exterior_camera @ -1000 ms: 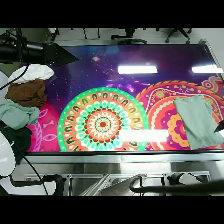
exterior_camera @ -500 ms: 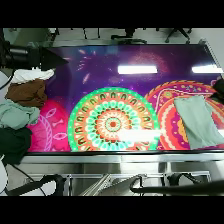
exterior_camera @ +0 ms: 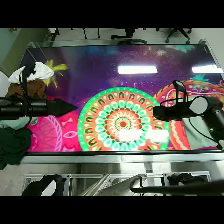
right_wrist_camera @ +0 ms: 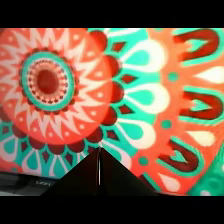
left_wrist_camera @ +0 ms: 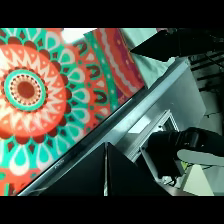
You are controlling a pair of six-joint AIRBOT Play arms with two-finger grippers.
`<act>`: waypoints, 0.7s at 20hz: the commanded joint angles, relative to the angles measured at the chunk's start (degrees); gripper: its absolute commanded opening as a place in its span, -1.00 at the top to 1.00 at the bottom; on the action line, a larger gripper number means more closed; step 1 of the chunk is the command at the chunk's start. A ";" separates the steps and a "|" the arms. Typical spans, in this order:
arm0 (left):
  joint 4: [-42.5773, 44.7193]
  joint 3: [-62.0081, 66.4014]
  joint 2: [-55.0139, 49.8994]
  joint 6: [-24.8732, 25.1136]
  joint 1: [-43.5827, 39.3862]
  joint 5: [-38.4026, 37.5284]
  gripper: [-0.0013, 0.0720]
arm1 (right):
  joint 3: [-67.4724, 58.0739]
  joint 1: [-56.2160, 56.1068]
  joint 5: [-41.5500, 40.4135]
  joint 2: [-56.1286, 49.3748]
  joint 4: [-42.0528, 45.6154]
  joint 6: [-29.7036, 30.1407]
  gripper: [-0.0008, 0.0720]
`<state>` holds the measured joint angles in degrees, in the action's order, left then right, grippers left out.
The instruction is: Fold the shirts.
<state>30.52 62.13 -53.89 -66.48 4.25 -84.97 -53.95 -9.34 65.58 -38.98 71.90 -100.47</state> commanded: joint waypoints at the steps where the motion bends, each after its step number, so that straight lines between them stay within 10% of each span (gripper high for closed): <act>1: 0.02 -7.43 3.04 1.11 0.07 1.11 0.92 | 2.67 -3.02 -2.27 0.42 -0.26 -0.22 0.93; 14: -0.09 -7.82 2.99 1.25 0.07 1.16 0.92 | 2.69 -2.95 -0.44 0.39 -1.66 -0.20 0.93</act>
<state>30.37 54.37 -50.94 -65.28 4.27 -83.57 -51.29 -12.23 65.17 -38.63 70.37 -100.68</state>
